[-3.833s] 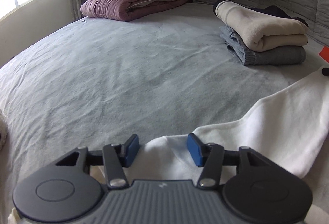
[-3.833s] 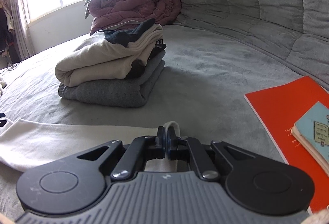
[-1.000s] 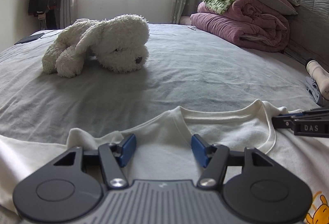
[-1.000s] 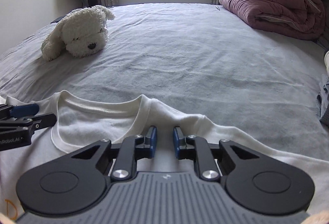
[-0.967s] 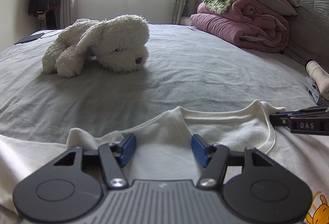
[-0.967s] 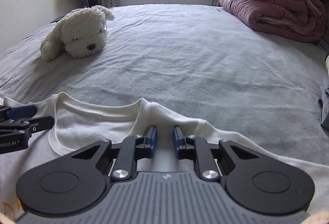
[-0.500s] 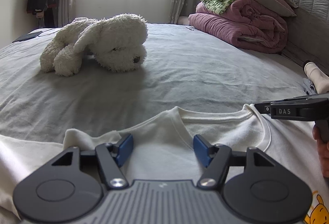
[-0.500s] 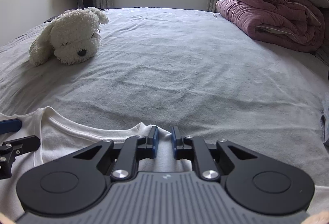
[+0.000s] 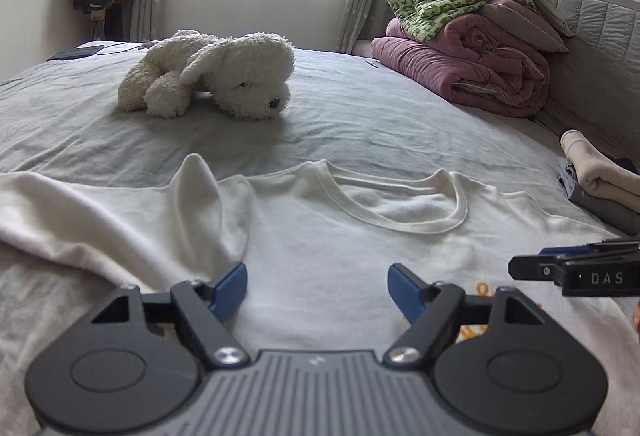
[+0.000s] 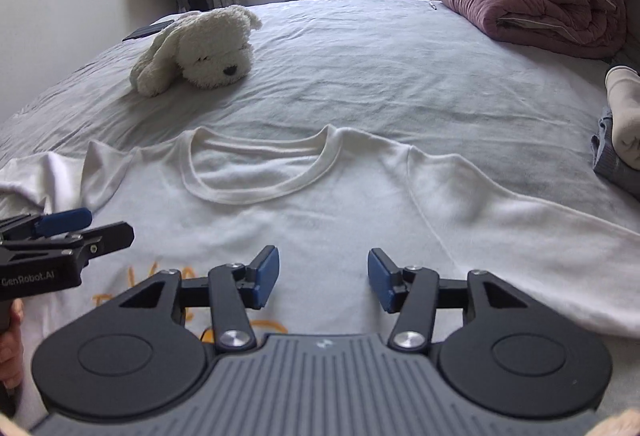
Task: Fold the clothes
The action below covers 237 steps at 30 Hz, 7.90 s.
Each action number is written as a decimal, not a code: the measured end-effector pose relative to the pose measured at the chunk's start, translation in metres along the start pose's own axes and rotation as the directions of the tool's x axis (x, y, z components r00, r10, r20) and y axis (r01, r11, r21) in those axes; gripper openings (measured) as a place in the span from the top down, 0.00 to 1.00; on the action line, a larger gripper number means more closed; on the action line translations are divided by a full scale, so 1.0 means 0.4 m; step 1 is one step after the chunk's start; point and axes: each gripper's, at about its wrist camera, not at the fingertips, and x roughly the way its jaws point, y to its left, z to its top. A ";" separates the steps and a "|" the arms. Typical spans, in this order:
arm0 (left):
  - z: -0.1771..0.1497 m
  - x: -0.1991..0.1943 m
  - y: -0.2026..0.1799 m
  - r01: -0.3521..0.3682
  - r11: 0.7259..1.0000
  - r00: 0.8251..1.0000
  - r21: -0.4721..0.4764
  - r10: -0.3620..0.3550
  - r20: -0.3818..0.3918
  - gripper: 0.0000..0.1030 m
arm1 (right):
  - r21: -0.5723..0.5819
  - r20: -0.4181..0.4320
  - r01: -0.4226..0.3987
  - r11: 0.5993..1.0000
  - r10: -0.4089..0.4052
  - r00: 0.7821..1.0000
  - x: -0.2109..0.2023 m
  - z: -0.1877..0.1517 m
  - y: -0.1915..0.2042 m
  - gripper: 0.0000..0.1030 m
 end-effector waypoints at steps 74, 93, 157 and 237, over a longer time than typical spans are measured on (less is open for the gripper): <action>0.014 -0.204 -0.114 0.113 0.993 0.982 -0.027 -0.116 -0.146 0.09 | 0.629 0.077 0.155 0.762 -0.259 0.963 -0.303 -0.194 -0.411 0.35; 0.033 -0.125 -0.071 0.114 0.980 0.969 -0.166 -0.146 -0.200 0.09 | 0.860 0.043 0.225 0.459 -0.504 0.863 -0.220 -0.182 -0.620 0.76; 0.101 -0.180 0.097 -0.034 0.924 0.982 -0.380 -0.040 -0.186 0.09 | -0.023 0.083 -0.018 1.000 0.020 0.996 0.060 0.023 0.212 0.74; 0.056 -0.037 0.107 -0.041 0.964 0.999 -0.263 0.032 -0.041 0.91 | 0.841 0.346 -0.389 0.376 0.179 0.921 -0.045 -0.137 -0.329 0.64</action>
